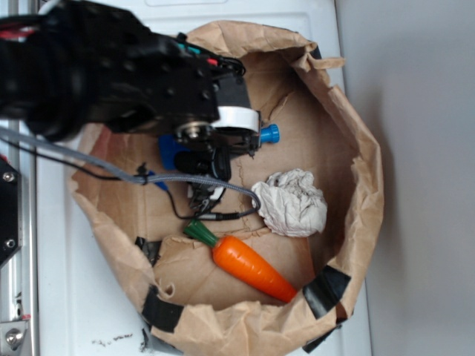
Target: Grab the blue bottle.
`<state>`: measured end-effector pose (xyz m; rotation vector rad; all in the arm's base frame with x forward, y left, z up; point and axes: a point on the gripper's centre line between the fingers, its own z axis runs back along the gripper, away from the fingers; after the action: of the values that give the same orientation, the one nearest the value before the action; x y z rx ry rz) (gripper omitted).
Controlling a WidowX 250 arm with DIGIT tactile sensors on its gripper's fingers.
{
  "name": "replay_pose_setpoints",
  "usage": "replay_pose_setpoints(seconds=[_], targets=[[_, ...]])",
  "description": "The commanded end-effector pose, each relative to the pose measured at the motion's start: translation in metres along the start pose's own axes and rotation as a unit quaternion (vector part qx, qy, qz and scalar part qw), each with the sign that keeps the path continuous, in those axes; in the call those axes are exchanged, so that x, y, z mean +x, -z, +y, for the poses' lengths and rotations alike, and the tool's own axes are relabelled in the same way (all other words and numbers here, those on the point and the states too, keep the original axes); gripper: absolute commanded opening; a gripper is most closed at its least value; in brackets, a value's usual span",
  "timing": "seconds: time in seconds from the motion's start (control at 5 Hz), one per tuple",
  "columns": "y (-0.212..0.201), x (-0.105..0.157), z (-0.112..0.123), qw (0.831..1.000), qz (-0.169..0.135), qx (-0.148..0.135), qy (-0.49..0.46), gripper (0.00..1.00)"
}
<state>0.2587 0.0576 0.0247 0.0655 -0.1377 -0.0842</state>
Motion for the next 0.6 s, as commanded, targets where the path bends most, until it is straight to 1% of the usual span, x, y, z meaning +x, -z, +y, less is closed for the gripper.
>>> replay_pose_setpoints(seconds=[0.0,0.2,0.4], targets=[[0.011,0.016,-0.016,0.999,-0.033,0.042,-0.001,0.0],[-0.015,0.017,-0.026,0.999,-0.041,0.02,-0.01,0.0],[-0.067,0.024,-0.031,0.998,-0.033,-0.033,-0.03,0.0]])
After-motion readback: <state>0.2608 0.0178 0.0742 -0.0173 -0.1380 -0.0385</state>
